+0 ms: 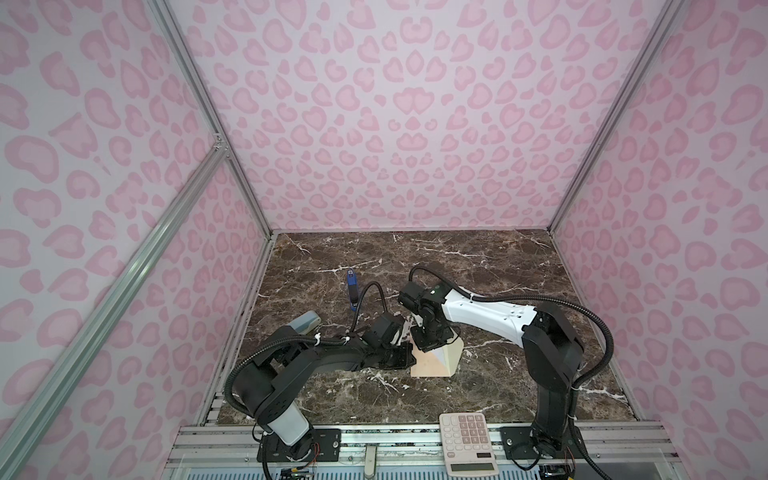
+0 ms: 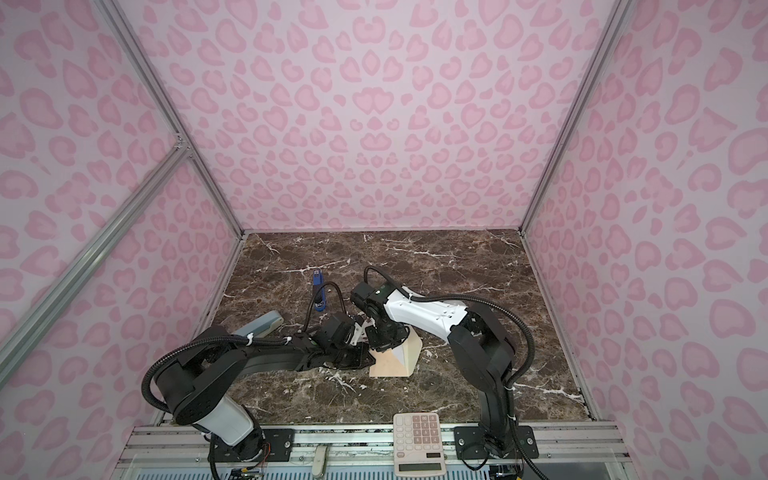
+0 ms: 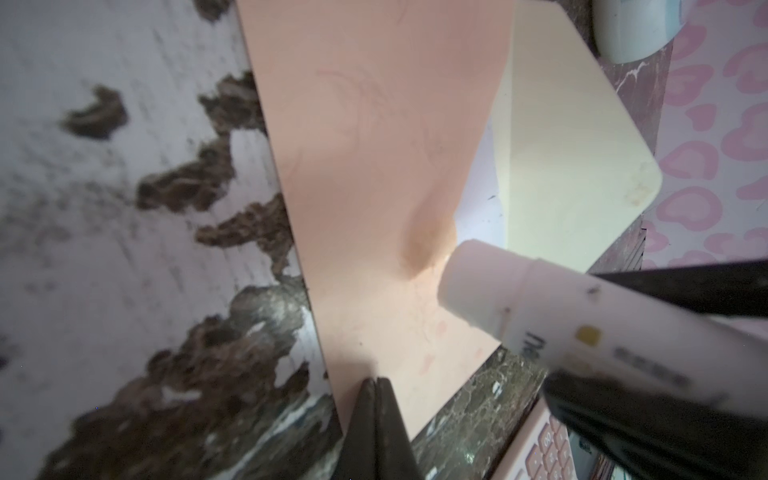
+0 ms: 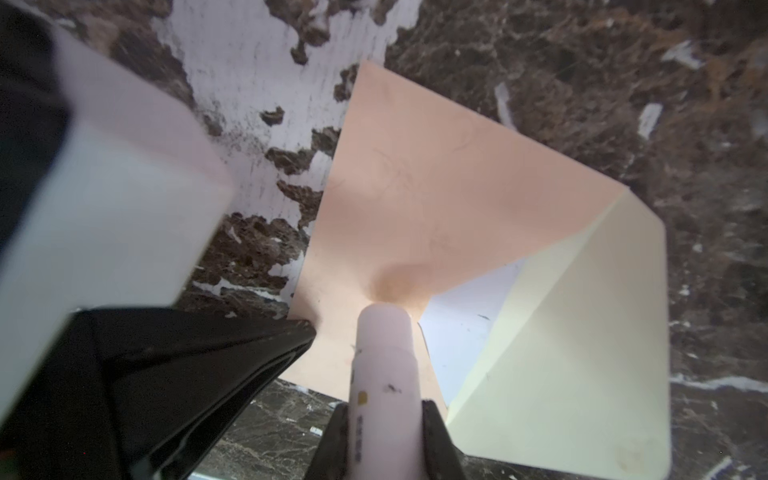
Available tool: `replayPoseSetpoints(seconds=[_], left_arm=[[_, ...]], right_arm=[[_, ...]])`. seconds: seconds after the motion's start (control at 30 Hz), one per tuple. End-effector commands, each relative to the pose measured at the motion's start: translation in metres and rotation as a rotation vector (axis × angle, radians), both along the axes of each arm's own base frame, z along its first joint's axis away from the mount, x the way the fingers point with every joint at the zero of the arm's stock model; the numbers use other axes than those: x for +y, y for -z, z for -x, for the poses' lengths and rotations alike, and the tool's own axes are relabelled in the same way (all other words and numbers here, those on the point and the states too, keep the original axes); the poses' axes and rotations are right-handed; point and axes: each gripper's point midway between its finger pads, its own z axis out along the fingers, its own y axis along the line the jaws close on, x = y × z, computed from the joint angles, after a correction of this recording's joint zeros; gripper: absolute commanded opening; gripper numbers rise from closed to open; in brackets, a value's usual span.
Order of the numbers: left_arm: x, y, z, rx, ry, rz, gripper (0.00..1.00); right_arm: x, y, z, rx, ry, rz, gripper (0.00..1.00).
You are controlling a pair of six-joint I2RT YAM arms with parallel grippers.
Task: Place the letter into the envelope and seal it
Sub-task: 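Rub the glue stick tip on the peach envelope with the right gripper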
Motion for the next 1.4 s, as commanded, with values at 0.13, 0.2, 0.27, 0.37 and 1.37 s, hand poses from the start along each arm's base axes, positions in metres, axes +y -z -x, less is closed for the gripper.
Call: replayPoseSetpoints(seconds=[0.13,0.2,0.27,0.37,1.37], left_arm=[[0.024,0.024,0.014,0.058,-0.014,-0.131,0.04],[0.025,0.025,0.014,0.060,-0.014,-0.132,0.04],[0.024,0.024,0.014,0.058,-0.013,-0.129,0.04],[0.024,0.024,0.014,0.060,-0.012,-0.129,0.04],[0.024,0.024,0.015,0.060,-0.009,-0.129,0.04]], right_arm=[[-0.005,0.010,0.005,0.038,-0.020,0.035,0.00],[-0.004,0.011,0.005,0.038,-0.022,0.036,0.00],[-0.003,0.011,0.004,0.036,-0.023,0.035,0.00],[-0.003,0.013,0.005,0.043,-0.025,0.041,0.00],[-0.026,0.031,0.000,0.045,-0.037,0.171,0.00]])
